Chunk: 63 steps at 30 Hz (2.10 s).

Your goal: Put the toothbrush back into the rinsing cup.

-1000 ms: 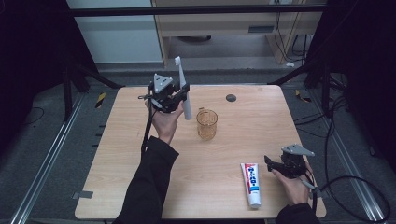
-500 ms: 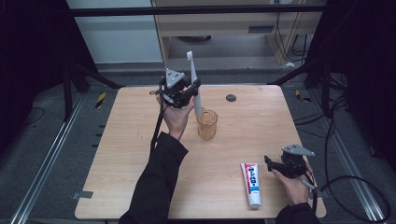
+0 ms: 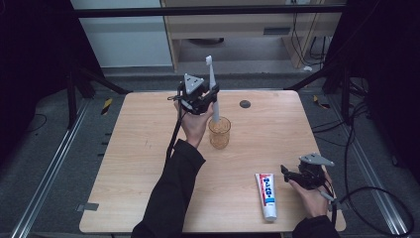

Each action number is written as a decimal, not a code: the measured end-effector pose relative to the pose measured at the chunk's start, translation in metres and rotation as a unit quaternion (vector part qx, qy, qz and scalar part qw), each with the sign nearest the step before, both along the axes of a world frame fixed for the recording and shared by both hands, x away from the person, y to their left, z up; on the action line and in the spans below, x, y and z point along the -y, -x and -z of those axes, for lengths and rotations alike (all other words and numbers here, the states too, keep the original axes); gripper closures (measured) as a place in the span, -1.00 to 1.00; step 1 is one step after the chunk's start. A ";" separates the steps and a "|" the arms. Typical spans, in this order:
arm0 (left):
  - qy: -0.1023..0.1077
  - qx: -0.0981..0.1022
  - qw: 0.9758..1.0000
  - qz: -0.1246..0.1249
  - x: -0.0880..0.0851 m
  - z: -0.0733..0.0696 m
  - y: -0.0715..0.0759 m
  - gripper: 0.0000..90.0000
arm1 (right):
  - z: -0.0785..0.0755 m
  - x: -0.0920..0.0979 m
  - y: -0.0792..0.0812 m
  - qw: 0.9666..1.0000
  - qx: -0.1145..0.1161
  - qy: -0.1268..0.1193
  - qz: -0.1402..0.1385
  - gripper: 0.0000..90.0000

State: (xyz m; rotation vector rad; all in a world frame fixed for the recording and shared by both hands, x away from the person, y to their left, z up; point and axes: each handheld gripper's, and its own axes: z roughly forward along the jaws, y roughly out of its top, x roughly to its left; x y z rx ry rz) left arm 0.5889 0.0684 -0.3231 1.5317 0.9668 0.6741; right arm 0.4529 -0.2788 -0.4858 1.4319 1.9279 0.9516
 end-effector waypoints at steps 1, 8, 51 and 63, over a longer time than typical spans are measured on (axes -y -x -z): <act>-0.001 -0.001 1.000 0.000 0.000 0.002 -0.001 0.50 | 0.000 0.000 0.000 1.000 0.000 0.001 0.000 -0.53; -0.009 -0.009 1.000 -0.001 0.001 0.014 -0.005 0.50 | 0.000 0.000 0.000 1.000 0.001 0.001 0.000 -0.52; -0.045 -0.025 0.998 0.039 -0.004 0.093 0.011 0.50 | 0.001 0.000 0.000 1.000 0.003 0.010 -0.002 -0.51; -0.060 -0.031 0.996 0.052 -0.004 0.106 0.014 0.50 | 0.001 -0.001 0.000 1.000 0.001 0.011 -0.002 -0.51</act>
